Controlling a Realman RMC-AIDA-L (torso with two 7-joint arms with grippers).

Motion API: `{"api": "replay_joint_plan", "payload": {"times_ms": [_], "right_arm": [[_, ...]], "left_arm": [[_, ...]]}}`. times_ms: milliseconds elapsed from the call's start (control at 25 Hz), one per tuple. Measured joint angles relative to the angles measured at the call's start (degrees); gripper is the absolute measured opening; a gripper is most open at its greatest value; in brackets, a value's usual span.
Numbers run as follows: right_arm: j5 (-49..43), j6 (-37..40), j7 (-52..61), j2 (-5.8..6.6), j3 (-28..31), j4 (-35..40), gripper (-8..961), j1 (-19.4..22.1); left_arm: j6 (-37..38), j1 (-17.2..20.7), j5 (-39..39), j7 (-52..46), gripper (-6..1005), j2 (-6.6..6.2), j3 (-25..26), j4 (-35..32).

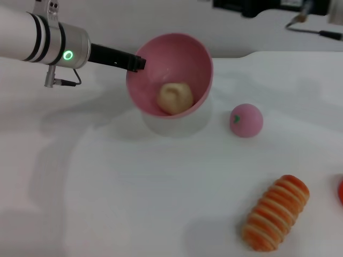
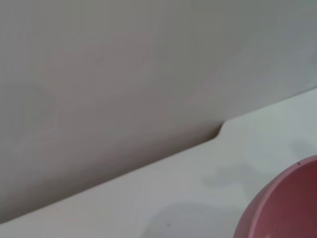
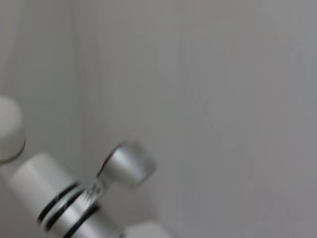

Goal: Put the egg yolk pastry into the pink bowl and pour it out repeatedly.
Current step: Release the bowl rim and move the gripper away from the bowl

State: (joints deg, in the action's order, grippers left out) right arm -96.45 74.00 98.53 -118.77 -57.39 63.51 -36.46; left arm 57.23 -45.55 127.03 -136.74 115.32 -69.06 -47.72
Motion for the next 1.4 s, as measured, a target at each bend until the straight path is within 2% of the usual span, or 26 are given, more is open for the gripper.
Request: {"api": "replay_joint_plan", "payload": {"times_ms": [120, 280, 440, 560, 640, 840, 1080, 1400], "right_arm": [[9.1, -0.4, -10.1, 0.04, 0.9, 1.5, 487, 4.5], [26.2, -0.1, -25.8, -0.04, 1.5, 1.3, 481, 12.1], [45.7, 2.1, -45.9, -0.39, -0.3, -3.8, 482, 18.3], [59.4, 6.7, -59.5, -0.39, -1.7, -12.1, 482, 19.5], [64.0, 8.6, -62.7, -0.16, -1.6, -16.4, 483, 19.0], [65.4, 9.2, -65.0, 0.0, -0.9, -19.8, 483, 17.6], [65.5, 8.8, -65.3, 0.05, -0.8, -20.7, 482, 16.4], [65.7, 8.7, -65.5, 0.09, -1.0, -21.4, 481, 15.4]], "left_arm": [[1.2, -0.2, 0.9, -0.1, 125, -0.09, 0.2, 0.0], [2.4, -0.3, 1.7, -0.7, 125, -0.16, -0.1, 0.0], [3.5, -0.4, 3.2, -2.3, 125, -0.18, -0.1, -0.2], [4.4, -0.4, 3.9, -3.4, 126, -0.22, 0.0, -0.6], [4.7, -0.5, 4.0, -4.1, 126, -0.32, -0.1, -0.9], [4.7, -0.6, 4.1, -4.4, 126, 0.01, -0.1, -1.3], [4.5, -0.9, 4.1, -4.4, 127, 0.78, -0.1, -1.4], [4.5, -0.5, 4.1, -3.9, 127, 1.16, -0.1, -1.4]]}}
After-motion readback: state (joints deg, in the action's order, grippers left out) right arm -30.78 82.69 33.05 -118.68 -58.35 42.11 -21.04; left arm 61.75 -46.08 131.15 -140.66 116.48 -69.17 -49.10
